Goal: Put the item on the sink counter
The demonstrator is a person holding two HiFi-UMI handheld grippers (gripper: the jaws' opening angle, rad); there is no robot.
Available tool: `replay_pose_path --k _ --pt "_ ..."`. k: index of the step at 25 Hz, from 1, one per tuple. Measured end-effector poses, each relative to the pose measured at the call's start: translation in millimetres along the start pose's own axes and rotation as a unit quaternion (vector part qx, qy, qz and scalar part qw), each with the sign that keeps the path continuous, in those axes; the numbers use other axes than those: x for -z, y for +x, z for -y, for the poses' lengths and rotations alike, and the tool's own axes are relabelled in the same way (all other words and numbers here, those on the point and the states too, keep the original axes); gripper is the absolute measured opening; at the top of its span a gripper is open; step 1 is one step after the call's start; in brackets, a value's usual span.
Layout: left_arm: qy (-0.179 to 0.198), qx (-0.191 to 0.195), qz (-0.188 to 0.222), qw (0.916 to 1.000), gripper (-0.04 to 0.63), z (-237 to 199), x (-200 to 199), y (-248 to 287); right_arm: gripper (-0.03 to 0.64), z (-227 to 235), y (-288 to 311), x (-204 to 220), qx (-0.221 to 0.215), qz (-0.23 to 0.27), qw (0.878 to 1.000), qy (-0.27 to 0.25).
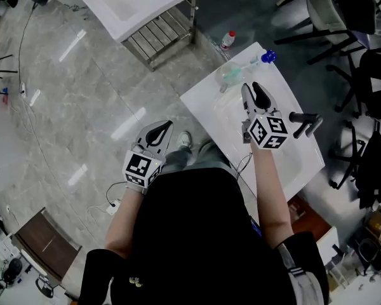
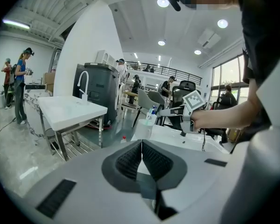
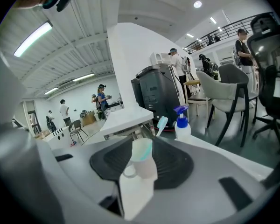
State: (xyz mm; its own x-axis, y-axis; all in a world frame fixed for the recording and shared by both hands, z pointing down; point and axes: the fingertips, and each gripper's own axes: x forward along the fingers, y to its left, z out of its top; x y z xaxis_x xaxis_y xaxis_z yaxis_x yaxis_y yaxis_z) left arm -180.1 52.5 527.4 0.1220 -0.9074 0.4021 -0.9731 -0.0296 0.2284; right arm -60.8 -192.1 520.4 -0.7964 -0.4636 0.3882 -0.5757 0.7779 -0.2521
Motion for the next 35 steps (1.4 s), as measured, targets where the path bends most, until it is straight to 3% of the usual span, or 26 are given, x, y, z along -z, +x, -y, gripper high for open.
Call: replay_pose_path --k 8,20,28,35 --pt "0.028 0.041 0.028 0.9984 0.023 18.1 -39.5 18.5 0.077 -16.3 -60.5 -19.5 0.011 0.042 0.999 -0.005" --pt "0.028 0.133 0.044 0.9897 0.023 58.4 -78.6 39.0 0.066 -41.2 -139.2 -24.6 0.042 0.07 0.996 -0.02" --pt "0.065 0.237 0.053 0.968 0.021 106.8 -99.0 42.6 0.065 -58.9 -178.2 -22.3 0.055 0.083 0.995 -0.021" --pt "0.091 0.282 0.041 0.9541 0.021 140.1 -102.2 43.0 0.066 -71.1 -204.6 -14.0 0.059 0.089 0.994 -0.021"
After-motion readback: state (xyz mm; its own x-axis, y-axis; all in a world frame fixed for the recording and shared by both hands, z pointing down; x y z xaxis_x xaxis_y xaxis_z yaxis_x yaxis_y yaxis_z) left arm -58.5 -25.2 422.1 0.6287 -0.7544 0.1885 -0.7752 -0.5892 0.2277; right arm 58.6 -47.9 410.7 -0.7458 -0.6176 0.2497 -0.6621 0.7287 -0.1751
